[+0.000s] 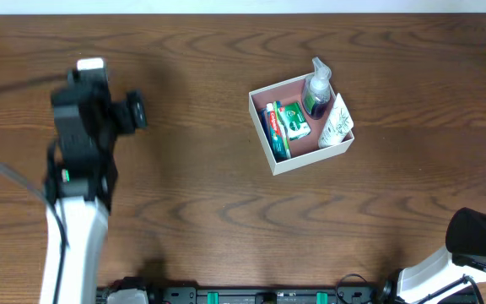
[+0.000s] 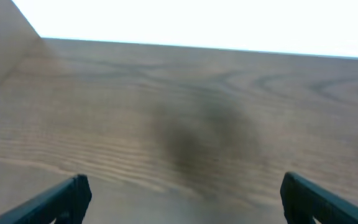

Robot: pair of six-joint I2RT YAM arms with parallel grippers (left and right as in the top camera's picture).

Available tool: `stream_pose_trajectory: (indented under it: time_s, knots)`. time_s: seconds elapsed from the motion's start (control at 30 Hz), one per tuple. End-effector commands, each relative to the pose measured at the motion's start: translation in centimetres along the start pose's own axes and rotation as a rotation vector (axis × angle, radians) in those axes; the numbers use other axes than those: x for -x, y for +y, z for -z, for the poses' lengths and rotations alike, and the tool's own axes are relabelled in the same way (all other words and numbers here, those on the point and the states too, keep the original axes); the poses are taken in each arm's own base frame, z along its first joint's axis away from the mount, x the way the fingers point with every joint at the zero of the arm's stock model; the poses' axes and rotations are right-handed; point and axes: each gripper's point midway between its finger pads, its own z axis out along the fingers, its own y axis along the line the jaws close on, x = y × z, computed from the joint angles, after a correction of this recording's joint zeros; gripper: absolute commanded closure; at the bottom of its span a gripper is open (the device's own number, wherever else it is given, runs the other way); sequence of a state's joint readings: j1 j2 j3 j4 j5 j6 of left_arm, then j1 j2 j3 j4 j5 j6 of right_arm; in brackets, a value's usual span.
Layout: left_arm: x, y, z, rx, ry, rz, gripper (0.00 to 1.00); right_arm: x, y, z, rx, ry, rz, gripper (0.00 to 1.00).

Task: Pack container

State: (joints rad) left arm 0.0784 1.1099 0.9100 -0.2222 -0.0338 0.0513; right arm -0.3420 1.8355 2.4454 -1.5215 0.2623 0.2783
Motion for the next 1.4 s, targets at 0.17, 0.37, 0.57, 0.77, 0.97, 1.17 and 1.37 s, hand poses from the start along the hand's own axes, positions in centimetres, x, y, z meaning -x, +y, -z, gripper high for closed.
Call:
stream_pose_trajectory:
  time_s: [0.17, 0.37, 0.57, 0.77, 0.97, 1.17, 1.37]
  knots:
    - [-3.6, 0.8, 5.1, 0.01, -0.168, 0.041, 0.02, 0.0, -0.4, -0.1, -0.014, -0.001, -0.016, 0.01]
    - [-5.4, 1.1, 8.2, 0.006, -0.285, 0.052, 0.02, 0.0, -0.4, -0.1, -0.013, -0.001, -0.016, 0.01]
    - [-7.3, 1.2, 9.4, -0.012, -0.366, 0.149, 0.02, 0.0, -0.4, -0.1, -0.013, -0.001, -0.016, 0.01]
    - [-8.3, 1.2, 9.0, -0.019, -0.443, 0.162, 0.02, 0.0, -0.4, -0.1, -0.014, -0.001, -0.016, 0.01]
    - [-9.2, 1.2, 8.1, -0.023, -0.497, 0.166, 0.02, 0.0, -0.4, -0.1, -0.014, -0.001, -0.016, 0.01]
    - [-10.4, 1.1, 7.7, -0.026, -0.526, 0.169, 0.02, 0.0, -0.4, -0.1, -0.014, -0.001, -0.016, 0.01]
    - [-11.3, 1.2, 7.8, -0.026, -0.529, 0.169, 0.02, 0.0, -0.4, -0.1, -0.013, -0.001, -0.016, 0.01]
